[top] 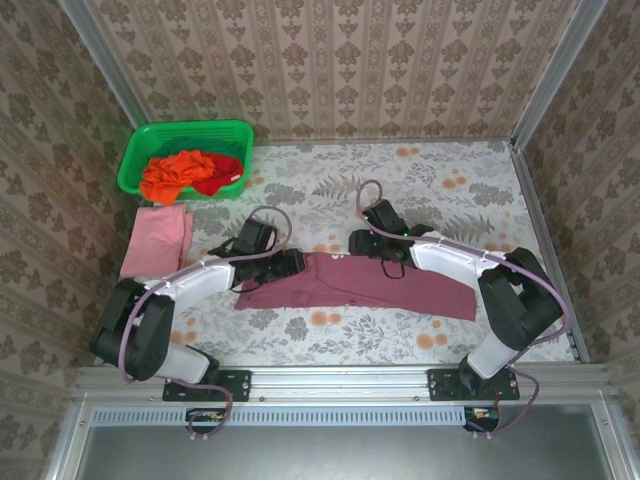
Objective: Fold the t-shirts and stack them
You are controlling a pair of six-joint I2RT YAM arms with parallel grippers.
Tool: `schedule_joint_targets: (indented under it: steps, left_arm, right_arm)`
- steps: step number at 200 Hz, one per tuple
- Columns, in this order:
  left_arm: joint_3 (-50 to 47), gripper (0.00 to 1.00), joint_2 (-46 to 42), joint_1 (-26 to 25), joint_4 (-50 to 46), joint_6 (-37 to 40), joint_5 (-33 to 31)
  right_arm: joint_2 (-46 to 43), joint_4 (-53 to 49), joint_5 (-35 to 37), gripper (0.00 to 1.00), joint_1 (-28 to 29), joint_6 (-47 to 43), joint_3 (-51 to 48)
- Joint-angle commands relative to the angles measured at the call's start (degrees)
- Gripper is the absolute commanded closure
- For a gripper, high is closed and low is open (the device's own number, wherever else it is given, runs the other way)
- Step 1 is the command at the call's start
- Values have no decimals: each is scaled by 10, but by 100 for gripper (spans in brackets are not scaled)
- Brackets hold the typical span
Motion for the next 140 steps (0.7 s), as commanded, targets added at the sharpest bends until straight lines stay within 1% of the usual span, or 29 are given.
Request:
schedule_joint_targets:
  steps: [1,11,17,41,54,70,86,98,128,140]
  left_arm:
    - [-23,26,8,-2,37,-36,-2]
    - [-31,26,9,-2,35,-38,-8]
    - [-36,26,9,-2,34,-39,-11]
    - [-63,26,3,-1,27,-46,-18]
    - [-79,26,2,1,30,-53,-19]
    - [-94,26,11,4,44,-55,-18]
    - [-76,26,39,13,53,-35,-8]
    - [-36,25,74,21,44,-3,-2]
    - [111,23,186,31,-2,96,11]
    - [184,22,242,34,-39,139,14]
  right_arm:
    - [-78,-84,38,36,-26,34,-50]
    - [-117,-104,58,36,-44,51,-83]
    - [-159,-120,71,36,-56,63,-101]
    - [-272,-216,106,36,-109,99,-155]
    - [-323,-253,102,36,-139,105,-181]
    - [-361,-266,68,36,-181,89,-207]
    - [-363,-239,10,36,-214,69,-220]
    - [-343,-208,-20,37,-218,59,-217]
    - [-265,-153,-58,37,-218,49,-187]
    - [-241,-137,-62,37,-219,43,-181]
